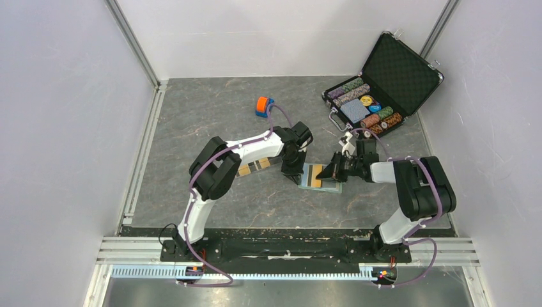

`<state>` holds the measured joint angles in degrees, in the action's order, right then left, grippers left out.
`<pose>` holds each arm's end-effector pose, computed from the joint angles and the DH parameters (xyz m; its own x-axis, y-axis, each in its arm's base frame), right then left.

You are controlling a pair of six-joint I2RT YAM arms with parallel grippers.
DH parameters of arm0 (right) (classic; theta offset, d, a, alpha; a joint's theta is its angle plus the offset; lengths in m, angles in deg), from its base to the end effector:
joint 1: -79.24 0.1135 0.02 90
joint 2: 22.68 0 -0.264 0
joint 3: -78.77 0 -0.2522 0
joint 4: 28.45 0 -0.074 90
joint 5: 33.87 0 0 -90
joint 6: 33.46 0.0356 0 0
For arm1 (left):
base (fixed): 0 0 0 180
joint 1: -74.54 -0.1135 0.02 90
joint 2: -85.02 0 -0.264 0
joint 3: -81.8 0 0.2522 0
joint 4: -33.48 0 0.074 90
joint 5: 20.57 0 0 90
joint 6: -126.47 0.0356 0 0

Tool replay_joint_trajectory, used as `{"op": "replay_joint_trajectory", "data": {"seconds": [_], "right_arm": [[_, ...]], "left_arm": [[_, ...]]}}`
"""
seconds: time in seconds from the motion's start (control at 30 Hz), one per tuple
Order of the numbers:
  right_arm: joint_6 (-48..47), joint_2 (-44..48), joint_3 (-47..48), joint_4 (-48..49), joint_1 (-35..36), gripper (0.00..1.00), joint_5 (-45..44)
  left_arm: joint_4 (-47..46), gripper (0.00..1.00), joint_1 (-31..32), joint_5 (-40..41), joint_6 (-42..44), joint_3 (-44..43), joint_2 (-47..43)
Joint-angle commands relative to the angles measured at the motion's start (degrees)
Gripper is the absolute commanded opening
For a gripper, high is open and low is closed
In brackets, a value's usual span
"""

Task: Put the credit cards into the card holder
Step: Insert the credit card into the card holder.

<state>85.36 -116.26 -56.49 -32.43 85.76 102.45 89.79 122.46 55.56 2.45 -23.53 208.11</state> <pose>0.2574 0.0553 0.1086 -0.9407 0.2276 -0.2517 -0.0676 0.6013 0.7962 0.2846 -0.3279 0.1534 -0.9619 0.2549 -0.0985 0.2732 0.8981 -0.3446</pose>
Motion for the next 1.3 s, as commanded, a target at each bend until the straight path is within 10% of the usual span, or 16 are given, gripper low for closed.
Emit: {"op": "replay_joint_trajectory", "data": {"seconds": [0.0,0.63,1.27], "right_arm": [[2.1,-0.6,1.4,0.7,3.3,0.11,-3.4],[-2.9,1.6,7.9,-14.3,6.9,0.73,-9.1],[0.4,-1.1,6.6,-8.2,10.1,0.45,-7.2]], "left_arm": [[-2.8,0.10,0.2,-2.5,0.2,-3.0,-0.5],[-10.3,0.40,-5.6,-5.5,-3.0,5.6,-7.5],[-6.0,0.48,-3.3,-1.3,-3.5,2.2,-0.8]]}}
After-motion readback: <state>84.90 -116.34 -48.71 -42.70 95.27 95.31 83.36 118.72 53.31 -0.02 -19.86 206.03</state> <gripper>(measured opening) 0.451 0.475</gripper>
